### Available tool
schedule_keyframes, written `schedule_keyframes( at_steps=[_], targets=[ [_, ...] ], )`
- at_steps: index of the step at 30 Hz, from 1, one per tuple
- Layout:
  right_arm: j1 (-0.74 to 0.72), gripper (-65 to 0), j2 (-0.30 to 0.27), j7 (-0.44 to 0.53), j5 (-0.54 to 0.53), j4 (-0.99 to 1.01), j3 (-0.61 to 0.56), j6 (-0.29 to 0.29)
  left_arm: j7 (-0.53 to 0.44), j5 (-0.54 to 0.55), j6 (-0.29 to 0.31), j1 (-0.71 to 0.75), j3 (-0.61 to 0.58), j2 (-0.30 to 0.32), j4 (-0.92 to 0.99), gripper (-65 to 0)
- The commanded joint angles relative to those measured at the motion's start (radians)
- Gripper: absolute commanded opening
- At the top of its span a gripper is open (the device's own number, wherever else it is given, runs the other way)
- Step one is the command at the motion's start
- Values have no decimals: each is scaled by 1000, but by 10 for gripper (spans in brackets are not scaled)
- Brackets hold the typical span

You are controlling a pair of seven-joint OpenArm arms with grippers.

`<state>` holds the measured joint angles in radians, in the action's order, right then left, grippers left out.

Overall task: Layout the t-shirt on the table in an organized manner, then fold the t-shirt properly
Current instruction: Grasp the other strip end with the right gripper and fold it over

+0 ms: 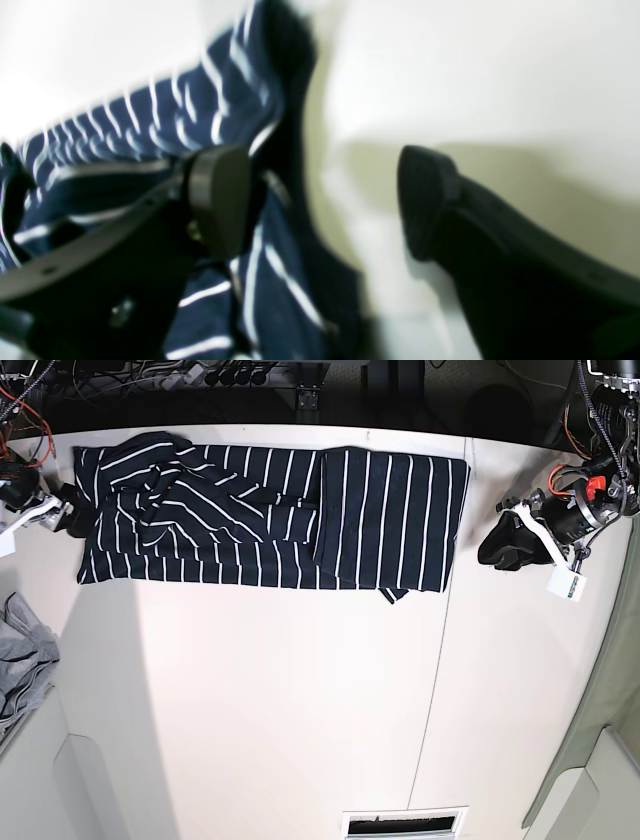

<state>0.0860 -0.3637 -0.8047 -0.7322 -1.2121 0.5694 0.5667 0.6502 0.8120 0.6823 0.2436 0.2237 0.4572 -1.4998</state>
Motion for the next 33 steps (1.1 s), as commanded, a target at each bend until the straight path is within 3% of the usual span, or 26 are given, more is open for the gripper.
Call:
schedule_keyframes(
  at_steps=[1,6,10,12,14,17,25,33],
  targets=[
    [-8,-201,-19,19,-17,-1,-18,10,-18,18,16,-8,6,17,-18,-388],
    [-9,-201,11,27,-17,9,-110,9,-18,18,16,-8,6,17,-18,-388],
    [-8,-201,50,26,-17,9,-119,10,-18,18,16,-8,6,17,-18,-388],
    [-8,-235,64,26,-17,8,-119,10,-18,18,16,-8,6,17,-18,-388],
    [-9,-370,72,27,-17,8,-119,9,-18,18,16,-8,6,17,-18,-388],
    [-10,-650,72,31,-17,7,-119,10,-18,18,16,-8,6,17,-18,-388],
    [-21,-650,72,34,-16,-82,-11,9,-14,12,16,-10,10,47,-18,-388],
    [-30,-650,48,-95,-113,-285,35,10,6,-3,-2,42,-8,20,-18,-388]
  ],
)
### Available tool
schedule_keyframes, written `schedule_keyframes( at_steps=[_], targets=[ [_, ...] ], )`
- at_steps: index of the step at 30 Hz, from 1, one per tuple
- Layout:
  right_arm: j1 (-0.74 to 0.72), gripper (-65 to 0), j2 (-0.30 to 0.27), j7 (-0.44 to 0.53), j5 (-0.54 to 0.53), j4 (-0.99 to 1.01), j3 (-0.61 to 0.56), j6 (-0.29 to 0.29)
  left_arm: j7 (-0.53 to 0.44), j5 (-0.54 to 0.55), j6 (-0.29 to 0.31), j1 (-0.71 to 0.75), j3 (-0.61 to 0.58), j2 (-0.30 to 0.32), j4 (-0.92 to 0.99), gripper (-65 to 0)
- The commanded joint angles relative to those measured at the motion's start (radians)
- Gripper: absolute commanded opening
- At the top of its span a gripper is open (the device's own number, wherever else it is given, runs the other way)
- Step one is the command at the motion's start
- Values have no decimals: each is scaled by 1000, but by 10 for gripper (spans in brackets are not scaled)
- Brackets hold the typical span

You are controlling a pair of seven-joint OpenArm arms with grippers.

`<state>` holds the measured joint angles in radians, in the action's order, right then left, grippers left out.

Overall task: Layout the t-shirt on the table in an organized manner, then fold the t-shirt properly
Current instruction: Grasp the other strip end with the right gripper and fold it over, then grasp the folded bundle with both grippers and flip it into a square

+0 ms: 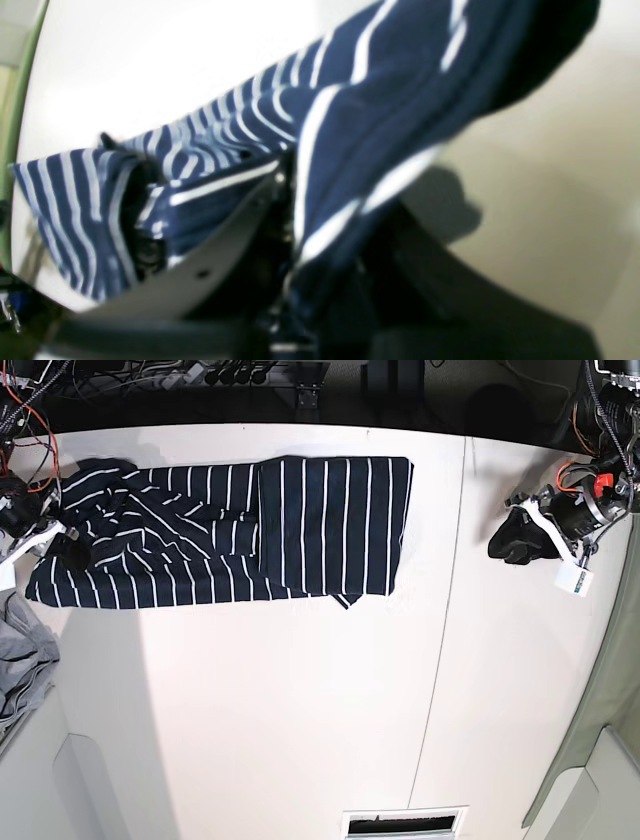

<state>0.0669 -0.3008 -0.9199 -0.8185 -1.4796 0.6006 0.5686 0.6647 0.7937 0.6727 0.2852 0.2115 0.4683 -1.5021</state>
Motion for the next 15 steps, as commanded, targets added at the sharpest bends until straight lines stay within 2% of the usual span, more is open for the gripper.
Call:
schedule_keyframes(
  at_steps=[1,3,6,9,11,15],
  targets=[
    [-11,-650,-14,9,-39,-43,-5,8,-10,11,8,13,-20,-1,-15,-388],
    [-11,-650,-8,2,-46,-94,-33,8,-10,-26,7,21,-81,-29,-14,-388],
    [-11,-650,26,2,-45,-166,-111,8,-39,-107,-42,19,-167,-72,-8,-388],
    [-11,-650,85,3,-29,-210,-212,8,-81,-178,-83,19,-215,-111,13,-388],
    [-11,-650,134,14,-11,-227,-282,8,-84,-189,-86,16,-225,-137,33,-388],
    [-20,-650,228,97,76,-231,-423,8,-85,-188,-86,14,-225,-171,43,-388]
  ],
)
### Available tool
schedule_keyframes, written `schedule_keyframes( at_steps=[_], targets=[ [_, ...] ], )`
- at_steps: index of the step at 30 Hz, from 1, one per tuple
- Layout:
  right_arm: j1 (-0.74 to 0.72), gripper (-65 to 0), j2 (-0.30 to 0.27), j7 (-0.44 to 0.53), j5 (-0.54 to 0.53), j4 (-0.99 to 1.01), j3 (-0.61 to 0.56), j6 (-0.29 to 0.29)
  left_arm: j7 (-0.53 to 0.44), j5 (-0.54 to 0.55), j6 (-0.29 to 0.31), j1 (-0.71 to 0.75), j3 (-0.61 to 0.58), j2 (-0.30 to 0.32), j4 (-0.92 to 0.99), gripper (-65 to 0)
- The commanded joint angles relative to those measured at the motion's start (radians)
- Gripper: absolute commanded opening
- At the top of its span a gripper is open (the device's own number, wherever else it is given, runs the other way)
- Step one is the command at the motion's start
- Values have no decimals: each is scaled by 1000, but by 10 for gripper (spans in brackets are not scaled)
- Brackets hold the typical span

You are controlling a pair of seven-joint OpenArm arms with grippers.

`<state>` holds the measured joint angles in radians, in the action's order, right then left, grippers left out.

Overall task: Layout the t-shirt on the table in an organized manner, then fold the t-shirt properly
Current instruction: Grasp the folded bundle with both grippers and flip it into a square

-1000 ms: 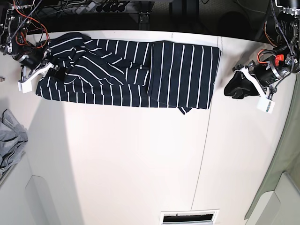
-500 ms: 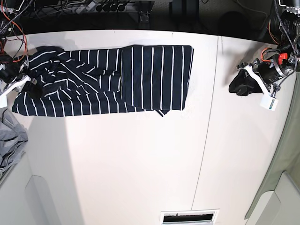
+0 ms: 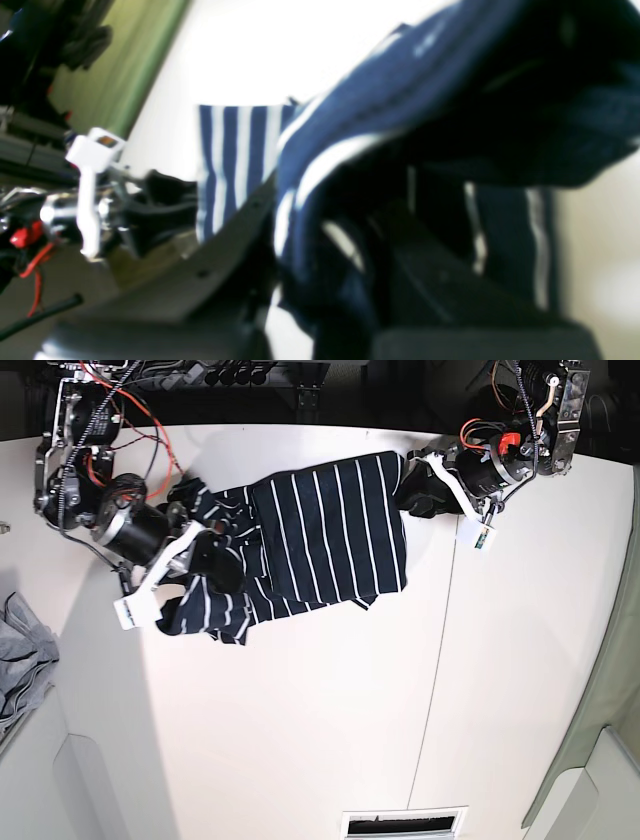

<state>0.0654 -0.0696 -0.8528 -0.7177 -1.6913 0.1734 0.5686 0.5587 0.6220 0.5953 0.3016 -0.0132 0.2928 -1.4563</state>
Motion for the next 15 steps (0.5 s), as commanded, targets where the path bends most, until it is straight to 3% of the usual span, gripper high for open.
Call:
schedule_keyframes(
  at_steps=[1,6,7,9,10,11,15],
  targets=[
    [-25,-650,19,34,4,-19,-32,8,21,-16,-8,-3,-1,3,-3,-388],
    [-43,-650,105,47,176,3,-219,7,24,-13,-8,0,0,2,-3,-388],
    [-43,-617,113,54,197,8,-257,7,26,-13,-8,0,0,3,-3,-388],
    [-43,-376,124,70,238,11,-332,7,26,-13,-8,-2,1,7,-3,-388],
    [-44,-284,128,81,256,11,-369,7,26,-13,-8,-2,2,8,-3,-388],
    [-47,-233,130,95,274,11,-401,7,26,-12,-8,-3,2,11,-3,-388],
    [-79,-224,137,101,284,11,-502,4,48,25,-8,-2,3,33,-3,-388]
  ],
)
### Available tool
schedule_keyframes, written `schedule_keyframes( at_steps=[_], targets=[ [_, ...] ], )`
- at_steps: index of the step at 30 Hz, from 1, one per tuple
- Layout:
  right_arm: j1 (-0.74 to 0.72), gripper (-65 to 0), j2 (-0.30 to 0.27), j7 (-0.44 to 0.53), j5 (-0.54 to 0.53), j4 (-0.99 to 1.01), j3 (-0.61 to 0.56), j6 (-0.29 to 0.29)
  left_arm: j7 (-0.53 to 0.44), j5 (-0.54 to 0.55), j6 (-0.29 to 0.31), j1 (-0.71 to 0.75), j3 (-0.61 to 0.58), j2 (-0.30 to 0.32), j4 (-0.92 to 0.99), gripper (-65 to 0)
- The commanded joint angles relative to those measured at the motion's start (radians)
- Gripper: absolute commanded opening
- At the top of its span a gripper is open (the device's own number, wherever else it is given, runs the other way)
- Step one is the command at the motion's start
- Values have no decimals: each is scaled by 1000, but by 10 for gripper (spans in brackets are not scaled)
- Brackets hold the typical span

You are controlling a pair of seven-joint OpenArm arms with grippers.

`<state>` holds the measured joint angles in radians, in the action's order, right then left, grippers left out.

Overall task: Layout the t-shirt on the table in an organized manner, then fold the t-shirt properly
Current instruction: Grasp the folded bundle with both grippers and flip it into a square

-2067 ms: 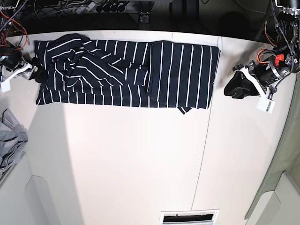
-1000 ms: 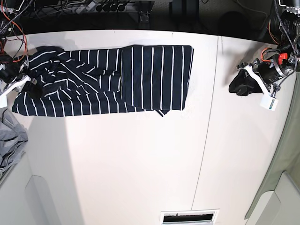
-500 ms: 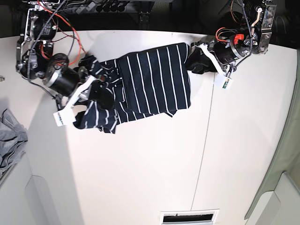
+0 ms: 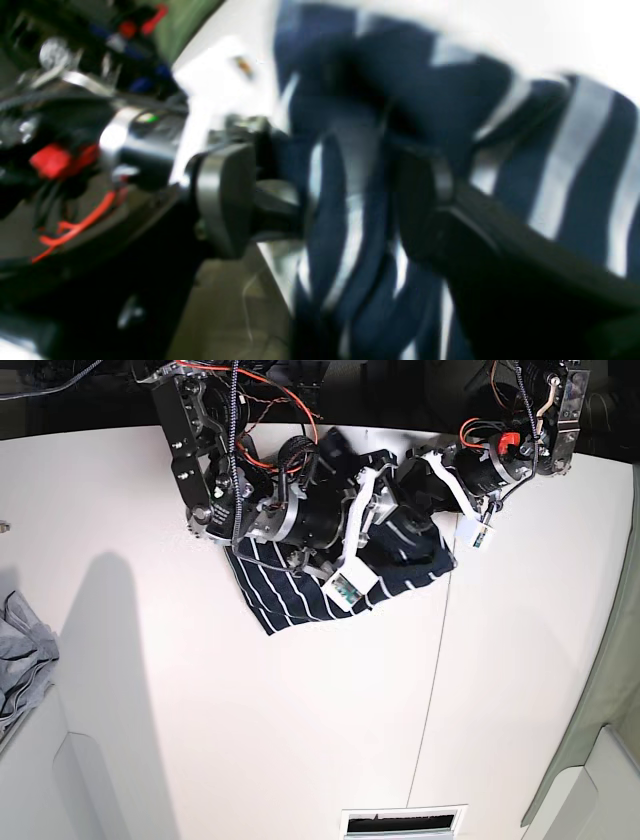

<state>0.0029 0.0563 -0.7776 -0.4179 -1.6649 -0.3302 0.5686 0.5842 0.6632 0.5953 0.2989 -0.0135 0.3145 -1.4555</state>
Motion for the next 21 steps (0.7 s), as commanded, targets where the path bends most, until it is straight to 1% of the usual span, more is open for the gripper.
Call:
schedule_keyframes(
  at_steps=[1,3,5,8,10,11,12,13,14,15,16,19,21],
  targets=[
    [-27,-224,11,26,-15,-16,-18,4,35,0,-3,1,8,18,-5,-388],
    [-52,-224,11,26,-16,-16,-34,3,56,36,23,1,32,34,-6,-388],
    [-82,-224,13,26,-6,-16,-29,0,65,64,48,1,81,52,-6,-388],
    [-129,-226,14,28,42,-16,0,-31,76,97,55,1,182,87,-7,-388],
    [-156,-227,13,43,104,-16,36,-67,88,131,80,1,254,116,-14,-411],
    [-166,-248,13,58,142,-15,59,-96,99,156,99,1,287,130,-24,-445],
    [-176,-314,12,72,180,-14,84,-128,109,185,103,1,313,144,-37,-490],
    [-186,-404,12,78,214,-12,111,-165,117,217,103,1,331,157,-55,-537],
    [-198,-510,10,80,240,-7,137,-200,124,245,103,1,340,169,-75,-580],
    [-210,-621,9,88,255,4,164,-221,124,266,103,1,340,179,-100,-614],
    [-226,-650,7,93,261,23,189,-229,132,281,103,1,338,182,-129,-641],
    [-278,-650,7,121,261,123,251,-227,177,342,103,5,285,182,-241,-650],
    [-314,-650,7,155,261,220,272,-209,177,341,103,11,211,181,-315,-650]
  ],
)
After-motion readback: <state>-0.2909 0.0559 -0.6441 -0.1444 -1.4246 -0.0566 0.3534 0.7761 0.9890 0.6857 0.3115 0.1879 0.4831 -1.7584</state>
